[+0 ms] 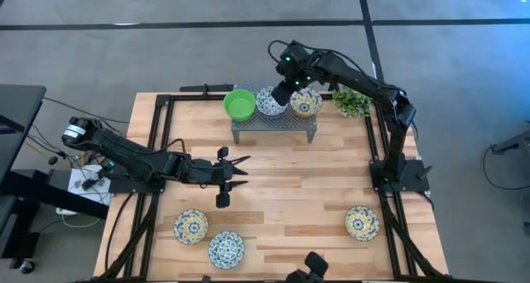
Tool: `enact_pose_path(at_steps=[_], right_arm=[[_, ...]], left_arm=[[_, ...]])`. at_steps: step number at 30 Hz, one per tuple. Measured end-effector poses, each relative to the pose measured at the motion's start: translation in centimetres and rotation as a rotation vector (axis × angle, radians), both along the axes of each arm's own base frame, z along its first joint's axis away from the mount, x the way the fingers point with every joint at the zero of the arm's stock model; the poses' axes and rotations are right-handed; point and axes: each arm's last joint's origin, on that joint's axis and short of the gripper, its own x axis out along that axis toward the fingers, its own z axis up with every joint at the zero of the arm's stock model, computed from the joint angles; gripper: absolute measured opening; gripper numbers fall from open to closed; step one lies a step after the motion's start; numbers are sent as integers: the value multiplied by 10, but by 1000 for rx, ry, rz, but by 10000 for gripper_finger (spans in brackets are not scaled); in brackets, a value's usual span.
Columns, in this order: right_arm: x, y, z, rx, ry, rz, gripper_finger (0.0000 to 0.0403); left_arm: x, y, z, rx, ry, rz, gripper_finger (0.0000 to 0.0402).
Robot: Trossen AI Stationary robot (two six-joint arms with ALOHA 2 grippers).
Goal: Pick & Place Mini bowls
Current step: Stack the right green patterned bowl on top of the green patterned bowl on the shelf, then stack the right yellow patterned bowl on top of the yellow patterned bowl on the shelf
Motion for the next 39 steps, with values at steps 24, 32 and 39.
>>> enact_pose_path(at_steps=[24,32,39], right_arm=[[-13,147,79,22,255,471,75],[-65,207,105,-30,178,521,75],[-122,248,55,13,173,409,75]], left_arm=[[0,0,0,-3,0,1,115],[0,0,0,-4,0,2,115],[0,0,0,-10,-1,4,115]])
